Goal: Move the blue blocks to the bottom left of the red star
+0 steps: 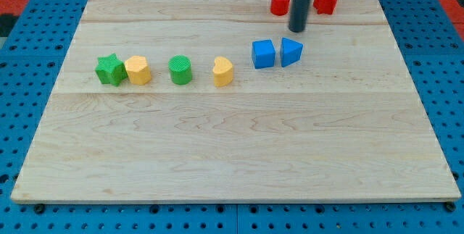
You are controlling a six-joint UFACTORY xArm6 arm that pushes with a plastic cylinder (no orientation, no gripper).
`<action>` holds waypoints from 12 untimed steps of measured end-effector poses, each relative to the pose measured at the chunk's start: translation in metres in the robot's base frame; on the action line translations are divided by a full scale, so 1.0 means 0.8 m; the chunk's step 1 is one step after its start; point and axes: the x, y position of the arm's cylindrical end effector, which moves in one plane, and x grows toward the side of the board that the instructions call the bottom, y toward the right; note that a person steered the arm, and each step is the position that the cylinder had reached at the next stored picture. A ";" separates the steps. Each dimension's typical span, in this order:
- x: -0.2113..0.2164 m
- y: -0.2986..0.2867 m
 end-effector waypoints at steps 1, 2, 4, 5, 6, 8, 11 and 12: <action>0.120 0.028; 0.131 -0.063; 0.046 -0.073; 0.024 -0.073; 0.004 -0.063; -0.018 0.014; 0.096 -0.150; 0.051 -0.113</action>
